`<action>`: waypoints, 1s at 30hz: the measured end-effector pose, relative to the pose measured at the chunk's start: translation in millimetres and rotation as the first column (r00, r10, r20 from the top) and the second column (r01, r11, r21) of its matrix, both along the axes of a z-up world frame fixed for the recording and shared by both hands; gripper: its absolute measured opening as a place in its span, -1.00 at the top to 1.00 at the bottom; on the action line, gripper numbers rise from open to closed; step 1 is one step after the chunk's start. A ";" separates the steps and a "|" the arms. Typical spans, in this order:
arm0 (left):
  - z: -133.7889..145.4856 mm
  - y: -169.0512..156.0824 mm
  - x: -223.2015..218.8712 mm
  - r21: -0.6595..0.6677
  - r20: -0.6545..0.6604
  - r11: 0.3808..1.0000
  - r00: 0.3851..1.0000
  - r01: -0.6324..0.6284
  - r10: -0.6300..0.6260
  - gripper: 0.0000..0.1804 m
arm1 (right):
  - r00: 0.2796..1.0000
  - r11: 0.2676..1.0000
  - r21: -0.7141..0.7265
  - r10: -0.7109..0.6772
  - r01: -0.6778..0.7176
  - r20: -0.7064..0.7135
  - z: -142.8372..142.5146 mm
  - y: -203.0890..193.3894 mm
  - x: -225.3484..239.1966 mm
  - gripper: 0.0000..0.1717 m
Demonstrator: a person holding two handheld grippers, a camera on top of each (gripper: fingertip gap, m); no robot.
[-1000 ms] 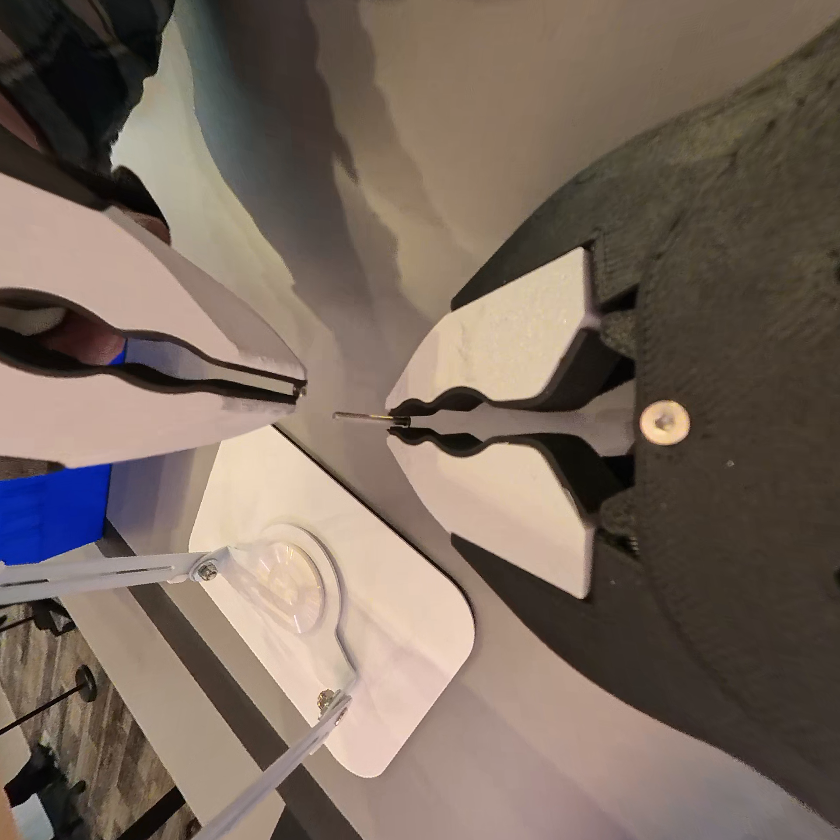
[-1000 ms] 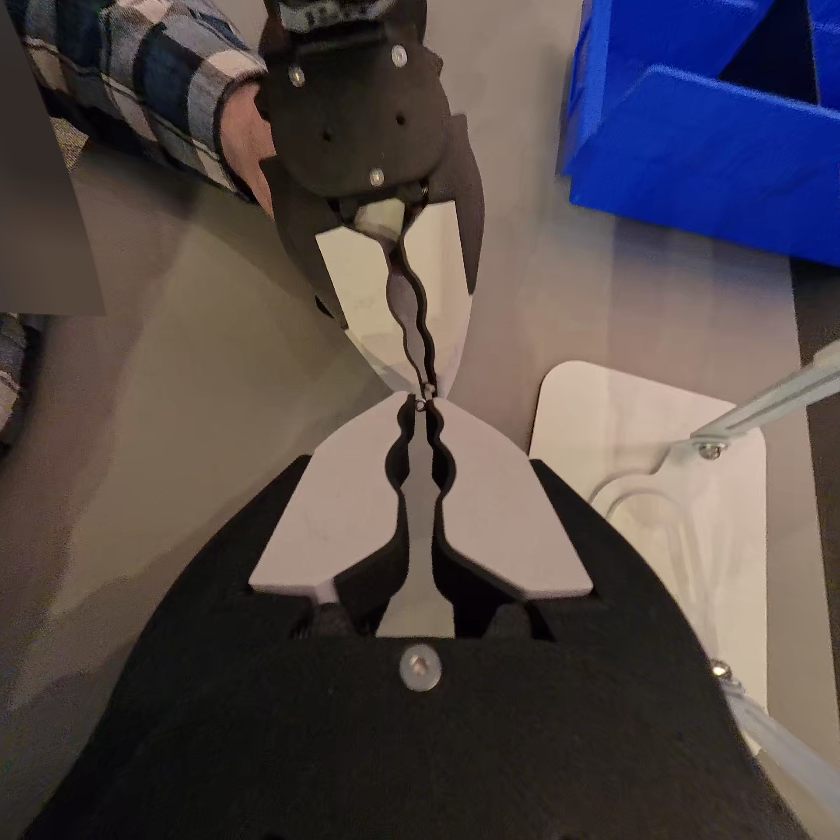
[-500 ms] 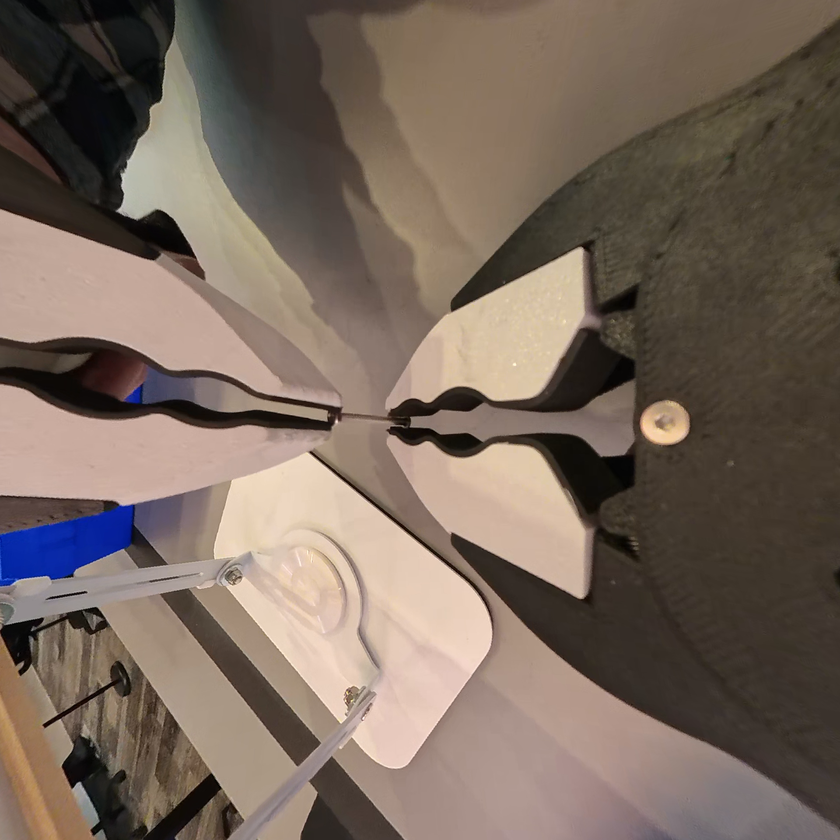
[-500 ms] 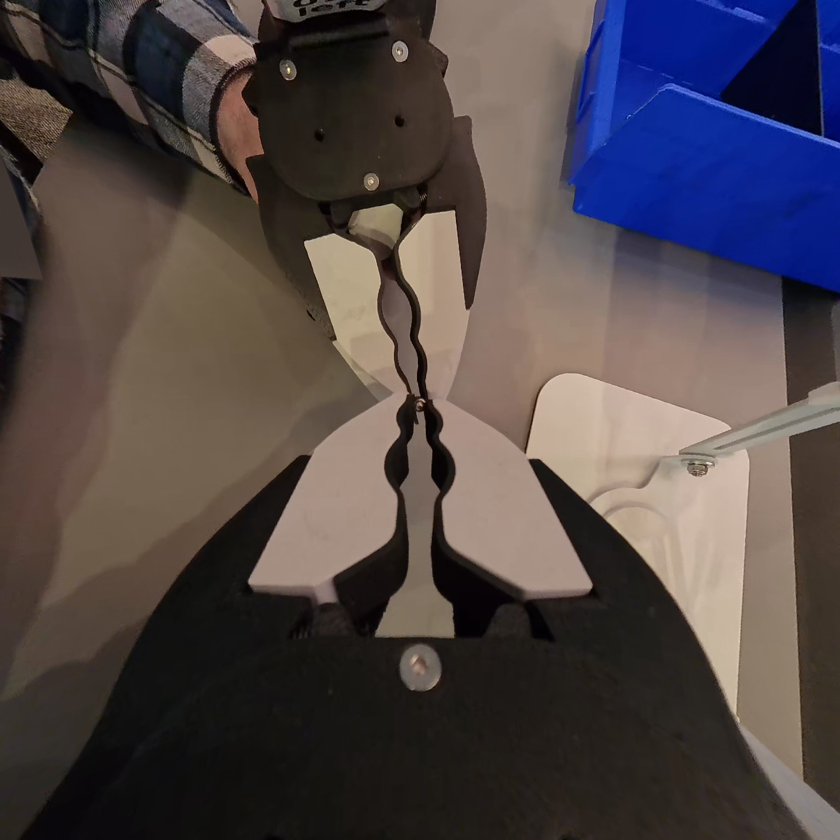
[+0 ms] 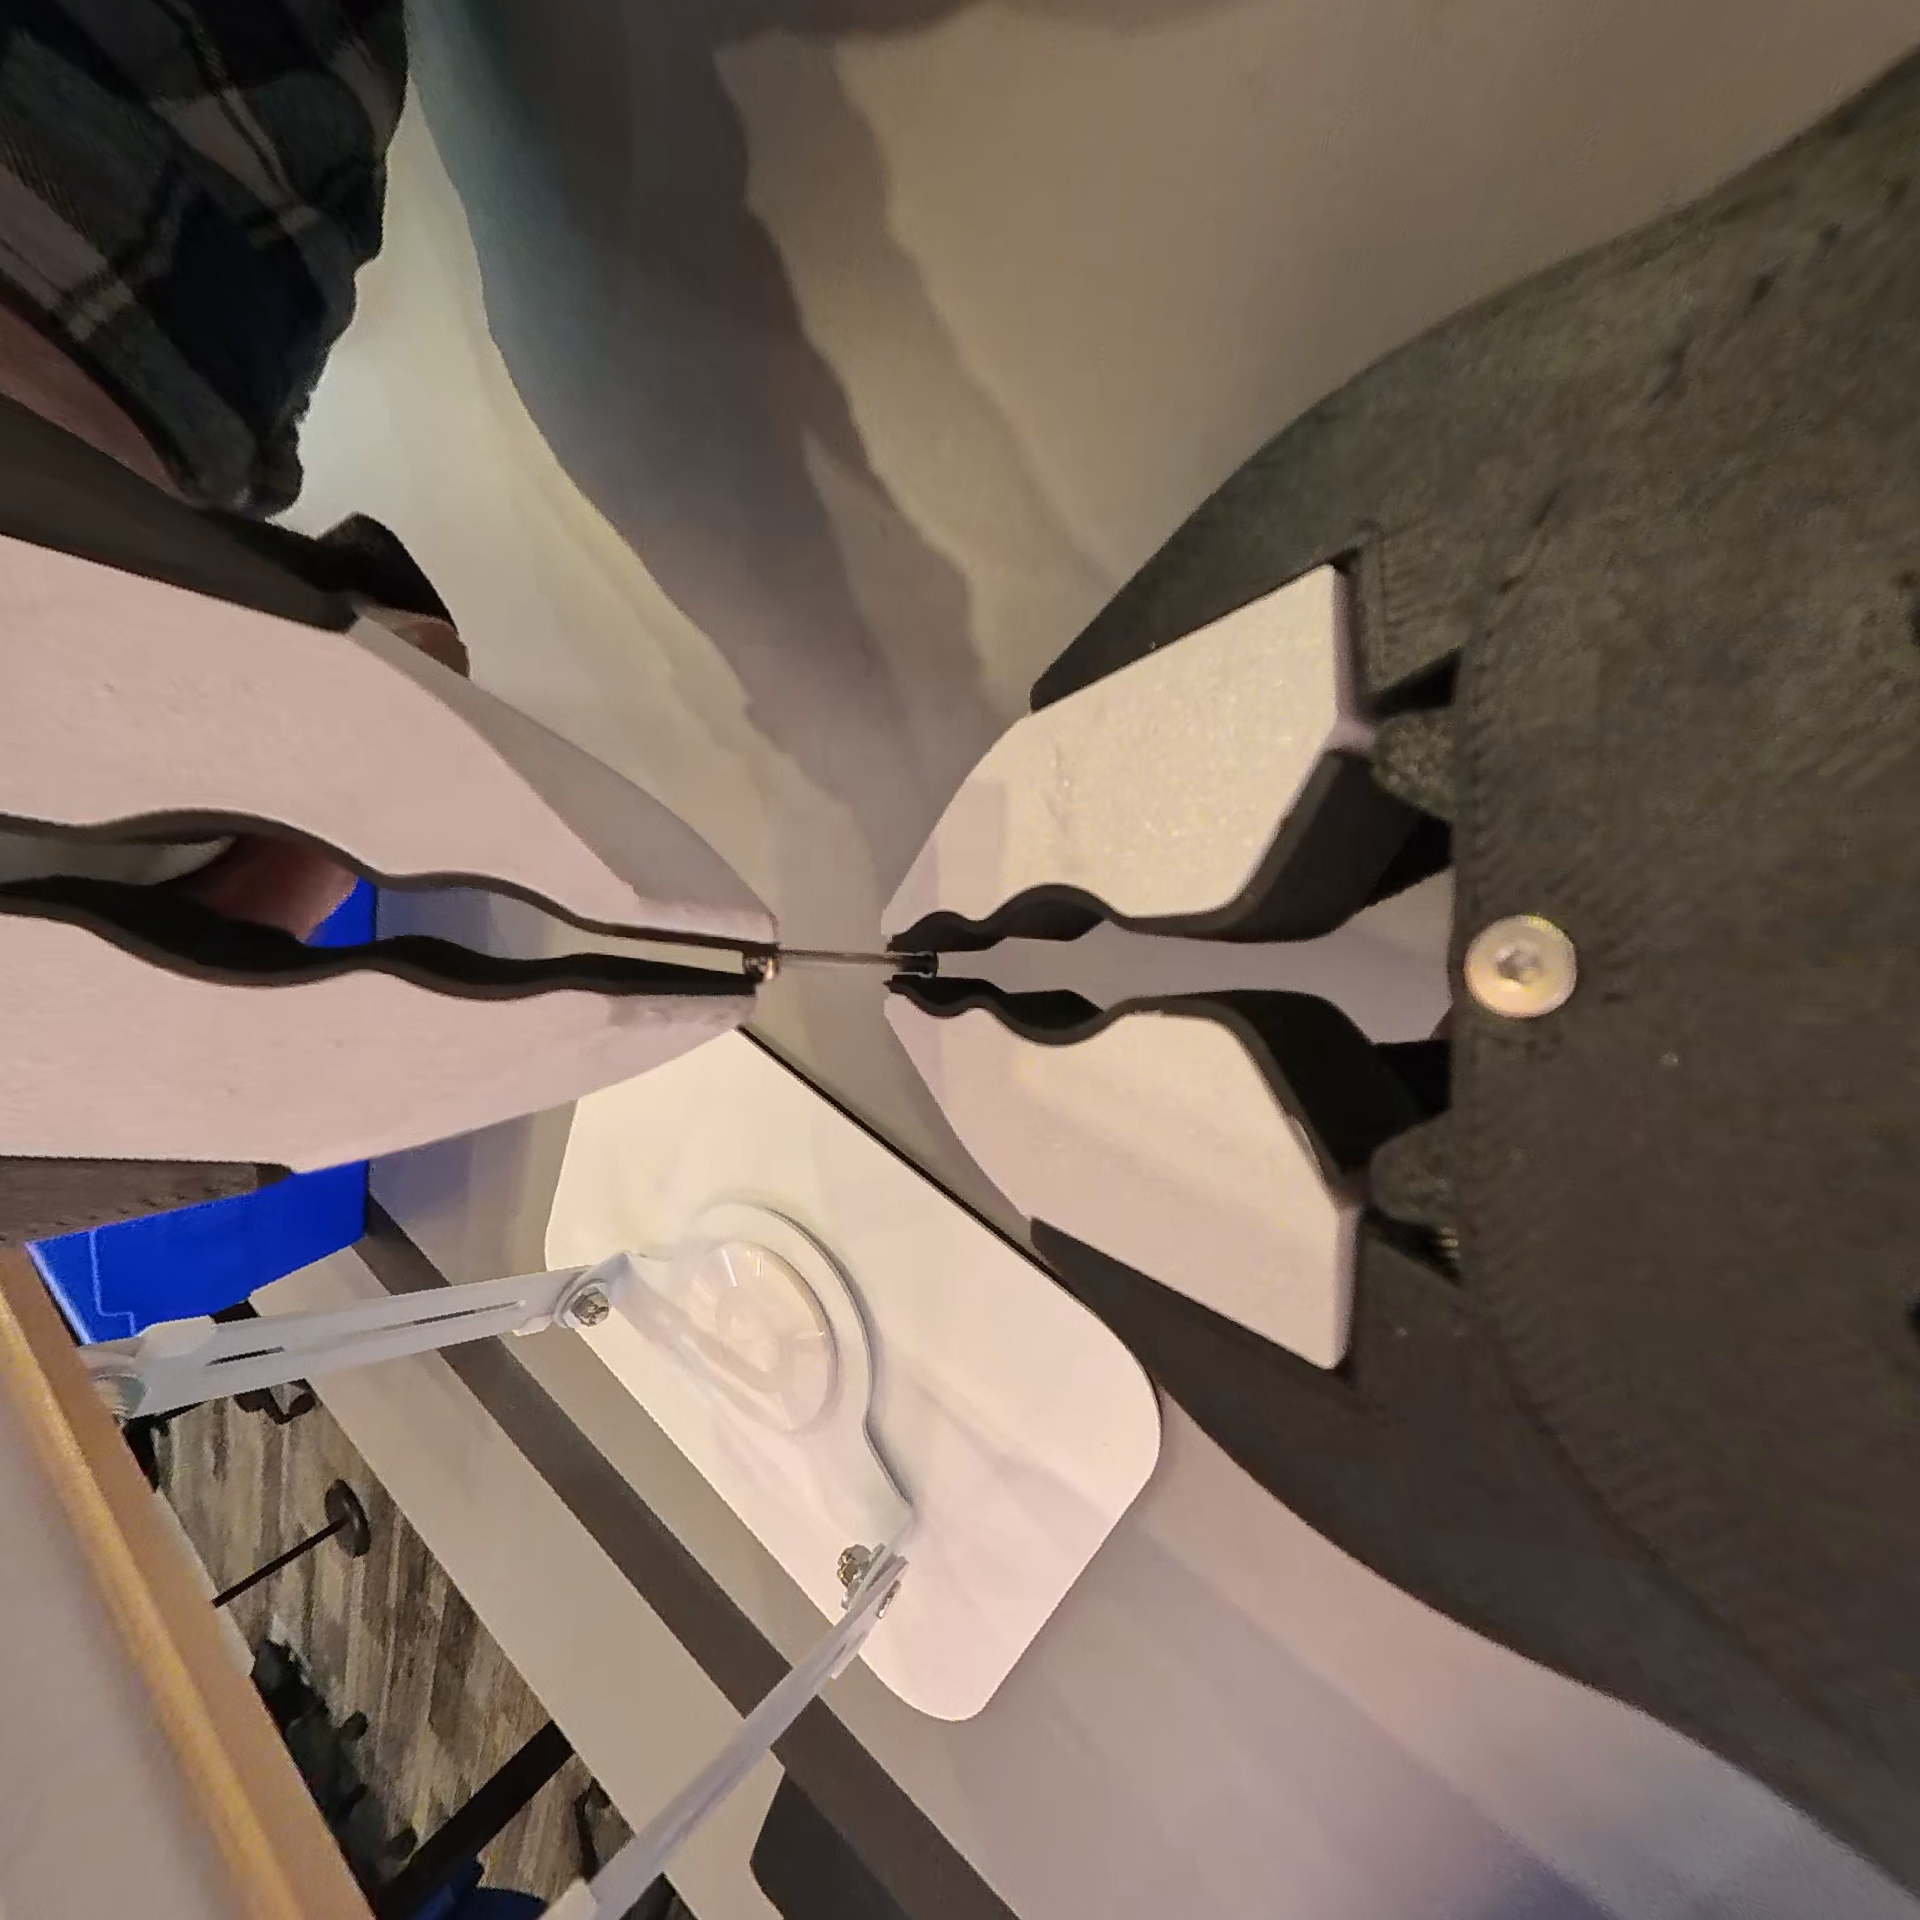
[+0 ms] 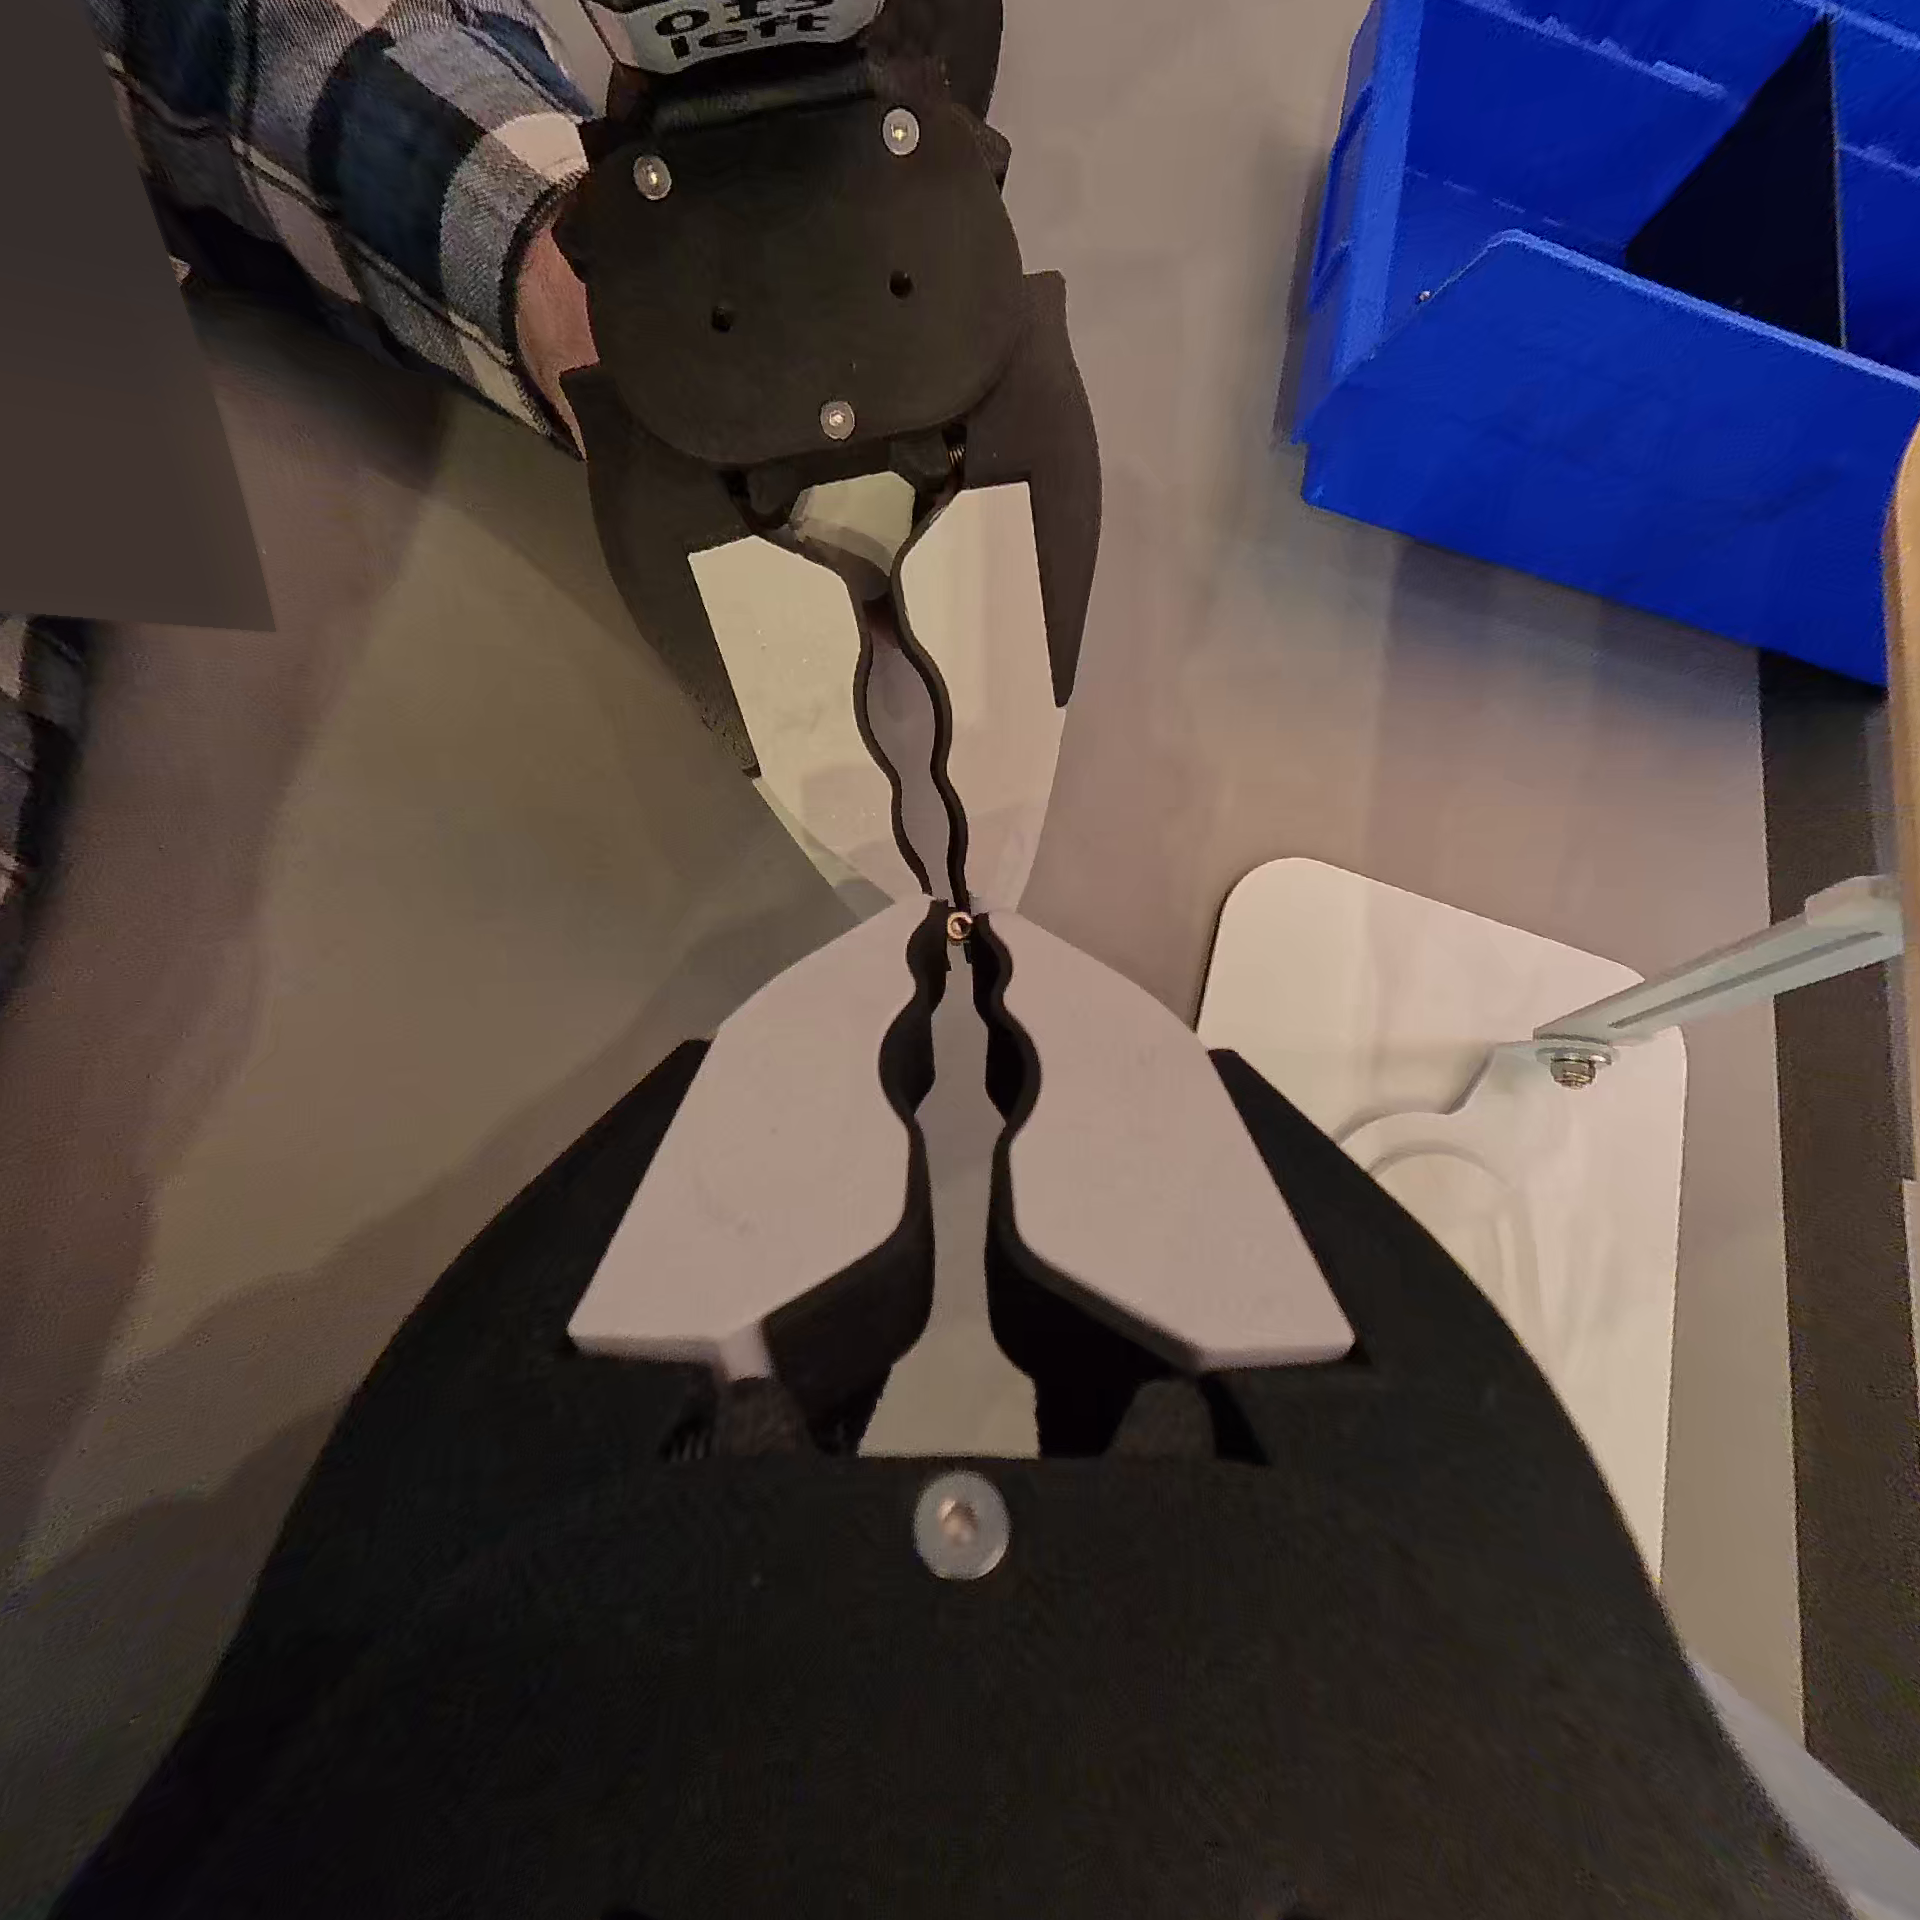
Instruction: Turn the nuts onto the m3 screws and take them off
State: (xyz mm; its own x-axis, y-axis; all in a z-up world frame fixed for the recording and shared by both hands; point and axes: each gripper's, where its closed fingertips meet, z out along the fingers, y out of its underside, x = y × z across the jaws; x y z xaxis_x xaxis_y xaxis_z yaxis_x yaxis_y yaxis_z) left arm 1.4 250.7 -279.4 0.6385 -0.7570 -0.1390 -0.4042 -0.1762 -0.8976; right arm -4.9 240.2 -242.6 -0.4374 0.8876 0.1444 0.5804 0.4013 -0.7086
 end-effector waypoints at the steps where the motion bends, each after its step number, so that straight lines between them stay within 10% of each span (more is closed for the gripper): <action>1: 1.4 -0.1 0.1 0.001 0.011 1.000 1.000 0.001 -0.001 0.96 | 1.000 1.000 -0.003 0.000 0.000 -0.005 1.1 -0.3 0.1 0.95; 30: 16.3 -5.2 6.7 0.046 0.098 0.998 0.995 0.032 -0.036 0.96 | 0.992 0.998 -0.068 0.009 -0.018 -0.123 16.6 -6.4 0.8 0.94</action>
State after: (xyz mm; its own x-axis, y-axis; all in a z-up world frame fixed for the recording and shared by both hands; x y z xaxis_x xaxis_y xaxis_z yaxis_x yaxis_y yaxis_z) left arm 8.1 245.5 -263.1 0.6250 -0.7728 -0.1105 -0.3183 -0.1230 -0.9400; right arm -4.0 233.9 -225.9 -0.4323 0.8913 0.1370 0.4820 0.3567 -0.8003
